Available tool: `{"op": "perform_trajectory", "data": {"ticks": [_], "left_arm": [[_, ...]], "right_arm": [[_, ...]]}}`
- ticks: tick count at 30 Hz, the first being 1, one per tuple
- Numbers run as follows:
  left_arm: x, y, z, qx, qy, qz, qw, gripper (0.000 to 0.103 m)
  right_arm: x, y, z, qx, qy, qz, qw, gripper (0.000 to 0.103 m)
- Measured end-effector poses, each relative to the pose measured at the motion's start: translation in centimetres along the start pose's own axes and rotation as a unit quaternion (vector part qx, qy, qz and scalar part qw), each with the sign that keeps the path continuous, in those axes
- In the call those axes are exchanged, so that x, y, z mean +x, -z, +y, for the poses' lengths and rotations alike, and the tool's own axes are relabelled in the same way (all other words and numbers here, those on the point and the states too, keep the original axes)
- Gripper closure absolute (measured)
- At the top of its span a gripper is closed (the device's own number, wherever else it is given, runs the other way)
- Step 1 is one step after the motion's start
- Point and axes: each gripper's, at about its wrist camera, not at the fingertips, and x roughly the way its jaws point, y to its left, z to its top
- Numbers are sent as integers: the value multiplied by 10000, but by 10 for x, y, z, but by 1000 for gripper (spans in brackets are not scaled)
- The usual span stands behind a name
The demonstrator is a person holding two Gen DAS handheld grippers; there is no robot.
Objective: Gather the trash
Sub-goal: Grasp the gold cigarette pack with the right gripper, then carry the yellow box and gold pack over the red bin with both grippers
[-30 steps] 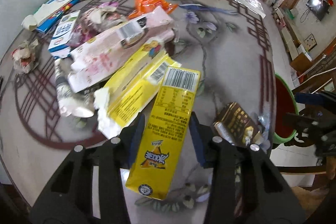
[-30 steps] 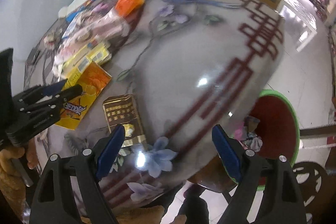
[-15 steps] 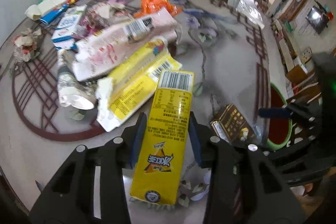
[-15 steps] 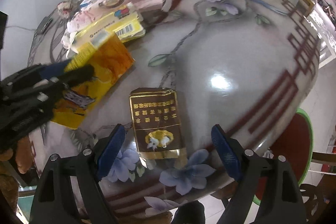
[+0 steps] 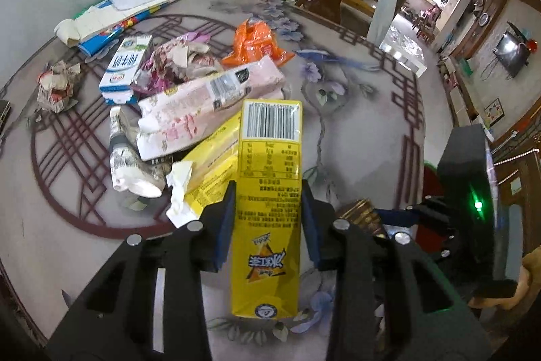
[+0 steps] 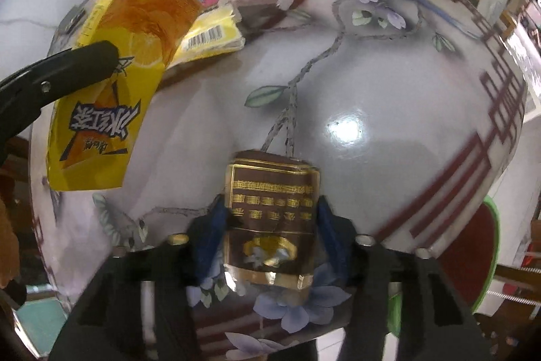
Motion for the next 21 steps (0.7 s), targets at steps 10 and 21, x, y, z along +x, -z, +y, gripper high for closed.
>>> {"op": "perform_trajectory", "data": {"ticks": [10, 21], "left_arm": [[27, 10, 3, 7, -137, 361, 9993, 68], [24, 9, 3, -148, -153, 289, 9994, 68]], "right_arm": [[-6, -5, -19, 286, -20, -67, 9996, 53], [-28, -4, -31, 515, 7, -362, 9980, 57]]}}
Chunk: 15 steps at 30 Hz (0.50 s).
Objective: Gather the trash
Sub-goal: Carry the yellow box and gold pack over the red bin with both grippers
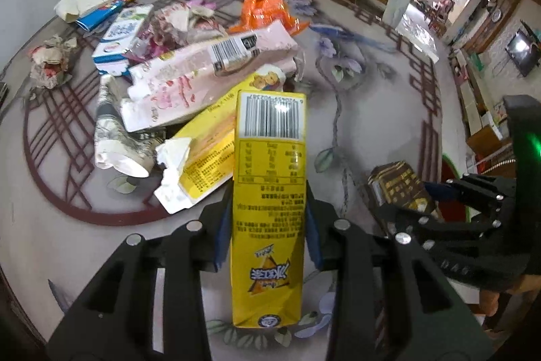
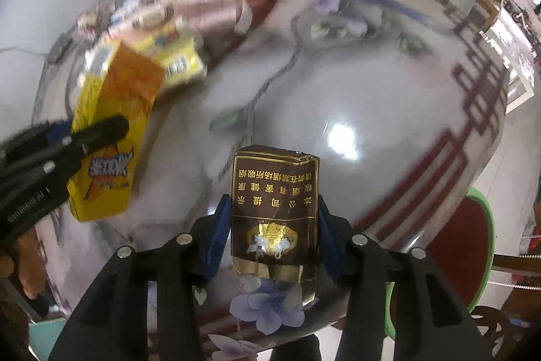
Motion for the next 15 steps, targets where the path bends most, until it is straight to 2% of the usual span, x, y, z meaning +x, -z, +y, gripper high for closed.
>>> {"op": "perform_trajectory", "data": {"ticks": [5, 15], "left_arm": [[-22, -9, -11, -65, 17, -282, 9996, 69], [-70, -30, -45, -61, -84, -999, 9949, 69]], "right_arm": [[-37, -6, -13, 127, -105, -546, 9984, 57], [-97, -15, -31, 88, -202, -1253, 9919, 57]]}}
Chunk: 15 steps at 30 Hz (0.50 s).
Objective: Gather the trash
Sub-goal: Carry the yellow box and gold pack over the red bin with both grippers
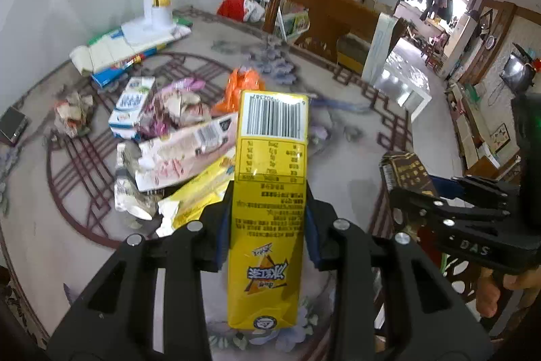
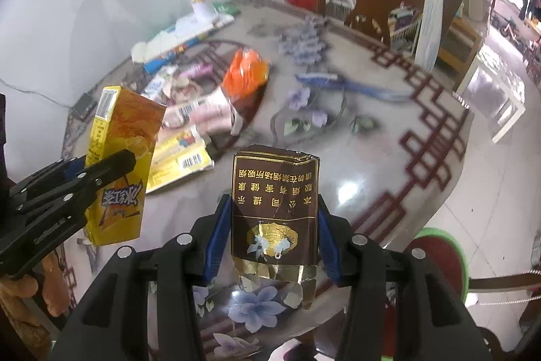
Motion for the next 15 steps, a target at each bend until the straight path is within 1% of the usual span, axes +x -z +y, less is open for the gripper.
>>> {"op": "perform_trajectory", "data": {"ticks": [5, 10, 15], "left_arm": [[-19, -11, -21, -10, -103, -318, 9994, 69], [-38, -13, -54, 50, -181, -619, 9979, 69], [-43, -4, -83, 87, -114, -625, 9979, 69]], "right_arm": [[-32, -1, -11, 14, -84, -269, 9996, 57], [-63, 8, -27, 56, -140, -481, 9987, 57], [-84, 24, -48, 79, -133, -576, 9982, 57]]}}
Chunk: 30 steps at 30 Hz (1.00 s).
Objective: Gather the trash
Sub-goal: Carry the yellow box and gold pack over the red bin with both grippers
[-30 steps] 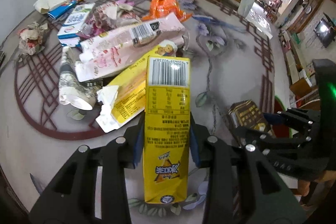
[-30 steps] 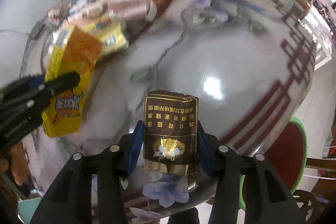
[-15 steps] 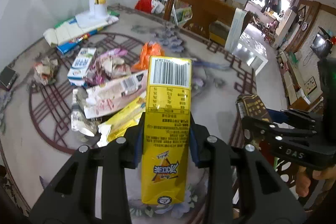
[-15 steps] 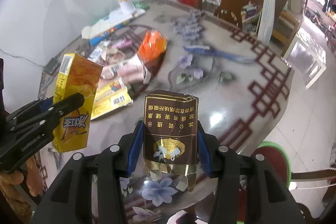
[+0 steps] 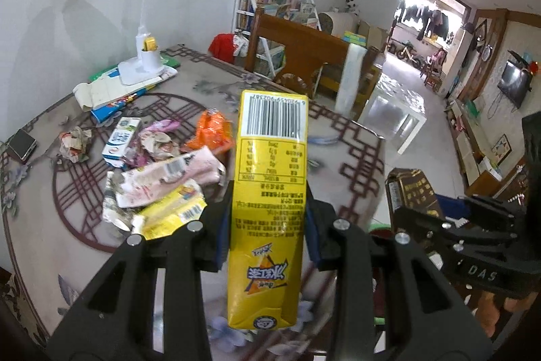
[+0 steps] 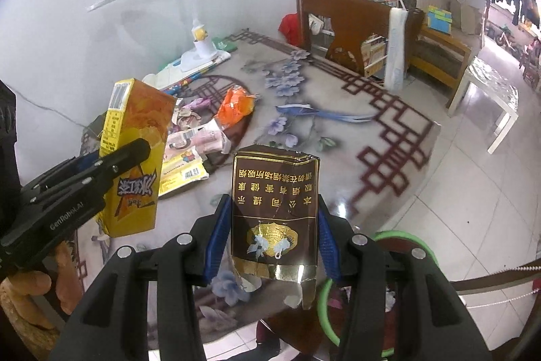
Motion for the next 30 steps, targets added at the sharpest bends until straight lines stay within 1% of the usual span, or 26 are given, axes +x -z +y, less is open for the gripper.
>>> {"op": "perform_trajectory", "data": {"ticks": [4, 8, 11, 16, 19, 22, 30], "left_arm": [[-1, 9, -27, -26, 66, 87, 9999, 69], [-5, 19, -59, 130, 137, 88, 9998, 69], [-3, 27, -83, 100, 277, 206, 9994, 69], [-4, 38, -119, 211, 341, 265, 9988, 69], [-6, 44, -141, 320, 352, 256, 9985, 69], [-6, 48, -157, 411, 357, 206, 9983, 69], [6, 54, -184, 551, 397, 419, 9968, 69]], "right_arm": [[-20, 14, -22, 66, 38, -53, 10000, 57], [-38, 31, -54, 328, 97, -30, 9994, 57], [-49, 43, -79, 555, 124, 7, 9984, 57], [-68, 60, -113, 693, 237, -16, 9973, 57], [-76, 67, -127, 769, 278, -60, 9966, 57], [-81, 76, -142, 845, 317, -59, 9959, 56], [-94, 92, -171, 1154, 322, -41, 9928, 56]]}}
